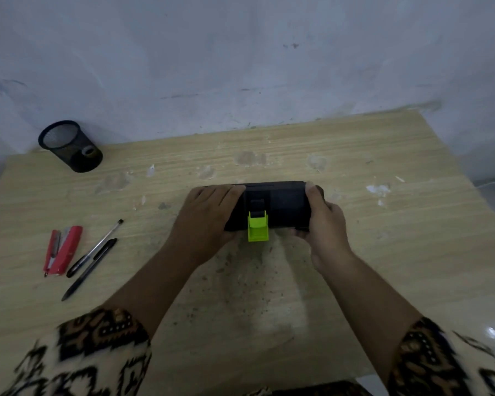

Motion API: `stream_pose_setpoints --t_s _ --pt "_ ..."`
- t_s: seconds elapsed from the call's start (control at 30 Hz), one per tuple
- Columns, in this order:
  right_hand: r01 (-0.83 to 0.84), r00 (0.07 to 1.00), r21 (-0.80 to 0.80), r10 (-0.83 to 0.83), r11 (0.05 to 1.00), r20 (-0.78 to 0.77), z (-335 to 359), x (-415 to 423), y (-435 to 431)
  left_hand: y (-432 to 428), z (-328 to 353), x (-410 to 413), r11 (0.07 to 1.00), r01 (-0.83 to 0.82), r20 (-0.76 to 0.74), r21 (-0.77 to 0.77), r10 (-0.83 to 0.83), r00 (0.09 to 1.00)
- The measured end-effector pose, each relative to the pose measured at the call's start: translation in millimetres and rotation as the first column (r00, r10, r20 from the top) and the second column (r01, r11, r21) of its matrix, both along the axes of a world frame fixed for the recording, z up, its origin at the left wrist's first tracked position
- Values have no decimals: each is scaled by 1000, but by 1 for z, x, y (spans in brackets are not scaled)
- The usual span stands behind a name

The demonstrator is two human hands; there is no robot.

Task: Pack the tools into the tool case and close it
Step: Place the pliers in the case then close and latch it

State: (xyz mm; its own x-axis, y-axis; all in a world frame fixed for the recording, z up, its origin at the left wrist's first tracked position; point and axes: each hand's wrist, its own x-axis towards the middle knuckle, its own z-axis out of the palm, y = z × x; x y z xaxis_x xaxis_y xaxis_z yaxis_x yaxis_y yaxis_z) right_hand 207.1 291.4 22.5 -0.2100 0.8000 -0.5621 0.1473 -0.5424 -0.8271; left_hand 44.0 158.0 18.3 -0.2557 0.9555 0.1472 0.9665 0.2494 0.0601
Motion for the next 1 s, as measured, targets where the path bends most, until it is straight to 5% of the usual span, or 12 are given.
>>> stream_pose_setpoints --t_s 0.1,0.2,0.4,0.77,1.0 --pt "49 998 15 -50 999 33 -5 5 -33 6 1 -5 1000 2 24 12 -2 1000" --pt "-78 996 121 71 990 62 -7 6 -63 9 1 -10 999 18 24 29 -19 1000" --pt "-316 949 374 287 872 130 2 -2 -65 11 3 -12 999 23 19 41 -24 1000" --pt "-504 864 507 389 700 320 11 -3 -52 8 2 -9 1000 -1 27 30 0 1000" --pt "-814 581 511 352 278 734 21 -7 -32 7 -2 -10 999 -2 34 35 0 999"
